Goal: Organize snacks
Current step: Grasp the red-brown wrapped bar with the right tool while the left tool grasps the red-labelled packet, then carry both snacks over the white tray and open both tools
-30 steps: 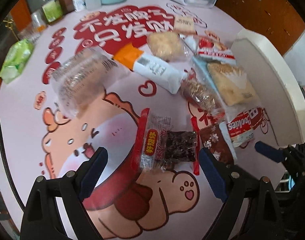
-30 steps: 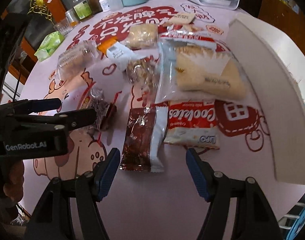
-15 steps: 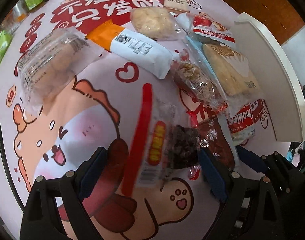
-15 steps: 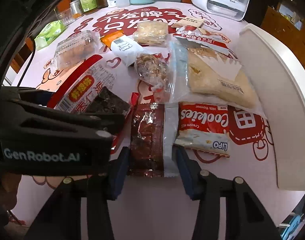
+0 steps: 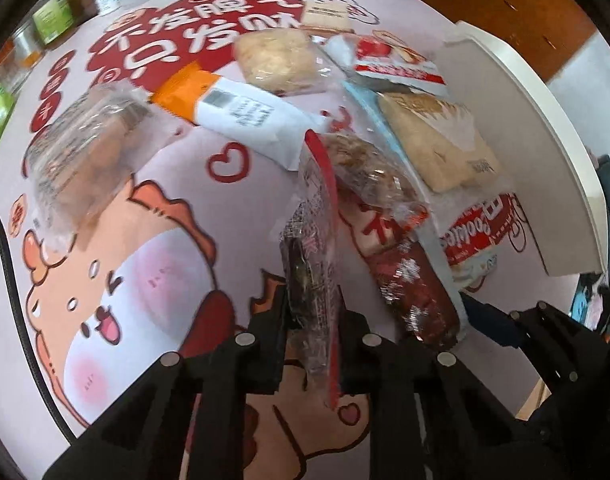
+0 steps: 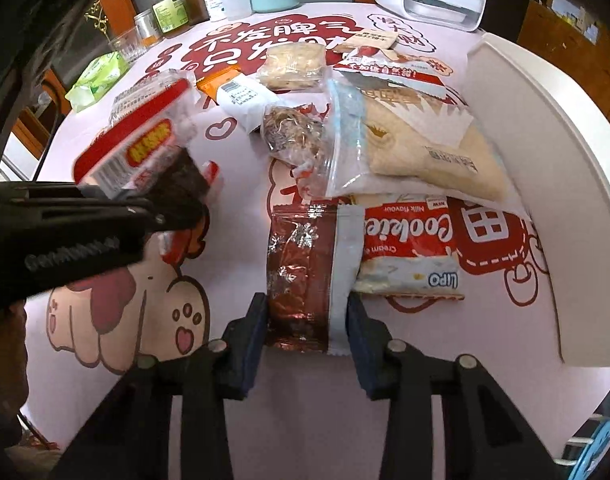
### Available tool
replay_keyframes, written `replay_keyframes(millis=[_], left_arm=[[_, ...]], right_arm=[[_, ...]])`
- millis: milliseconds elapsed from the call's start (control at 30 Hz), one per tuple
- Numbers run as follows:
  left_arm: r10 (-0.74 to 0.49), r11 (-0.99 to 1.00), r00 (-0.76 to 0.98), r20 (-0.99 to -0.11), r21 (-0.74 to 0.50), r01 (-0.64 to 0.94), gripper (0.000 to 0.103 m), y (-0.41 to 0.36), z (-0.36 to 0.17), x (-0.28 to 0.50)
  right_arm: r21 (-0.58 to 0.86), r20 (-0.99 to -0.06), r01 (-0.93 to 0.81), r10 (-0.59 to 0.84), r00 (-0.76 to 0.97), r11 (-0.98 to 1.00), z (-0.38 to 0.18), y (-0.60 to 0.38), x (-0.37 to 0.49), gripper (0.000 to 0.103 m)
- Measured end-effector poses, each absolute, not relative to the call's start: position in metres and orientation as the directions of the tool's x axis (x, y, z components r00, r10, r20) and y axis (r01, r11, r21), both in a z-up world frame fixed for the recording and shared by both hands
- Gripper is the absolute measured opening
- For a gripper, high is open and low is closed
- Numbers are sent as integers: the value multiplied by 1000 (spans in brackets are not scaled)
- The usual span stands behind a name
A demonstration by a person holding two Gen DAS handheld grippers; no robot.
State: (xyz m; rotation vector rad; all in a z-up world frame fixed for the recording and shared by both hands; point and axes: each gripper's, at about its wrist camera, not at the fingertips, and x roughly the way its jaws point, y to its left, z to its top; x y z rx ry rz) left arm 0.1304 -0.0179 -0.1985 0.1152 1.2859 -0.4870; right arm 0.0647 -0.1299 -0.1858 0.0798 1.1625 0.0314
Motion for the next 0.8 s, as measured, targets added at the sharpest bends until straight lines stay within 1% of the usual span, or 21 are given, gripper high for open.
replay_keyframes(millis=[133, 333, 467, 600, 800], left_arm=[[-273, 905, 222, -936, -171, 390, 16, -4, -186, 128], [-255, 903, 284, -924, -122, 413, 16, 3, -157, 109], [-254, 894, 331, -909, -90, 440, 16, -3, -134, 96], [-283, 876, 361, -889, -86, 475, 16, -19, -109, 87], [-322, 864, 448, -834, -65, 499, 16, -52, -70, 79]], right_arm=[[100, -906, 25, 80, 417, 995, -177, -134, 60, 38], [117, -872, 10, 98, 479, 993, -148, -139, 48, 38], [84, -852, 8, 67, 520, 996, -124, -147, 41, 38], [26, -812, 20, 10, 583, 999, -92, -167, 29, 38], [-6, -763, 53, -38, 645, 999, -53, -216, 24, 38]])
